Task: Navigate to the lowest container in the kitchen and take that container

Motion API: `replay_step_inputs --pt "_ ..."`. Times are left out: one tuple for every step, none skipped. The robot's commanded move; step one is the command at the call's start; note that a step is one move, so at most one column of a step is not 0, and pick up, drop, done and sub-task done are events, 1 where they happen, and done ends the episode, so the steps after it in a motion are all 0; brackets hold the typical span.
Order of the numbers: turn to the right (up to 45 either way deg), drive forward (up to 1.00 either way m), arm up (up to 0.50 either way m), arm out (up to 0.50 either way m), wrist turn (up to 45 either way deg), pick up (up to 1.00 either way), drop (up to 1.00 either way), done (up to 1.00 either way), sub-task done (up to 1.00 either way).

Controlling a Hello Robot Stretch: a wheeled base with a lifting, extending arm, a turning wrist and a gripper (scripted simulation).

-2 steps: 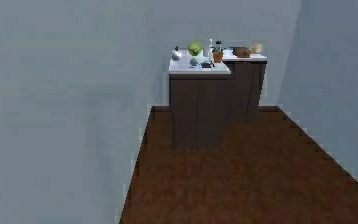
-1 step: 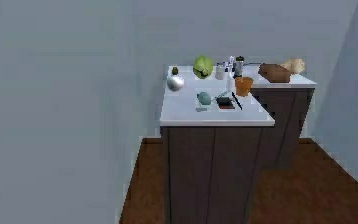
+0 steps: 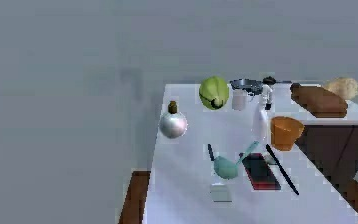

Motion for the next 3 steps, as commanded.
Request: replay_step_inputs --pt "45.0 0.0 0.0 0.0 0.0 0.0 0.0 0.0 0.0" --pt "45.0 0.0 0.0 0.0 0.0 0.0 0.0 0.0 0.0" --pt "36.0 0.0 0.0 0.0 0.0 0.0 0.0 0.0 0.0"
